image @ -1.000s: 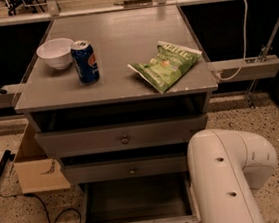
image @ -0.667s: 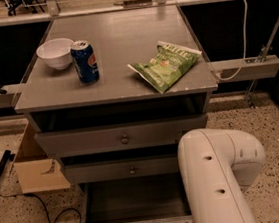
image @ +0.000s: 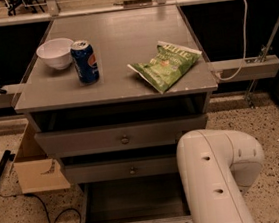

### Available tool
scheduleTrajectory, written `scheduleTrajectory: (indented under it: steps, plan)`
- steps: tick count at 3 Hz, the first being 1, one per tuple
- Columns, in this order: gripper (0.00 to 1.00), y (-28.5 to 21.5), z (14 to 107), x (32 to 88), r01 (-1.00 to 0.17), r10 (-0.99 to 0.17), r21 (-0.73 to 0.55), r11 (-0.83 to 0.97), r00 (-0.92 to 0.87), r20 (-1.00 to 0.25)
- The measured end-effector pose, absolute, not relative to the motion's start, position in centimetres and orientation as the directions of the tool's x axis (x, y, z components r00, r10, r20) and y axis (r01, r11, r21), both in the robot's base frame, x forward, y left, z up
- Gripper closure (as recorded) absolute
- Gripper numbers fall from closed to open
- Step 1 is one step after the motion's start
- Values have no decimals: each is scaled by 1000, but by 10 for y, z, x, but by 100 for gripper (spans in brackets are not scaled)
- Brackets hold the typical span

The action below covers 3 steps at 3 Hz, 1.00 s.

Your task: Close bottom drawer

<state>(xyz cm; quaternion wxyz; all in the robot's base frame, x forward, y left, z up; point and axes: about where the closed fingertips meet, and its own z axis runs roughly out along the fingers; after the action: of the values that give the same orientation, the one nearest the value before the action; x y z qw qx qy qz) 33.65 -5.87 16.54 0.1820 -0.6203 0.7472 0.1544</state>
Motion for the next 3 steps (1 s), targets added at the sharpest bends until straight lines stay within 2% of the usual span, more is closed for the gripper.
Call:
scheduleTrajectory:
  steps: [3]
  plan:
    - [100,-66,179,323,-946,-838,-176,273,-144,-526]
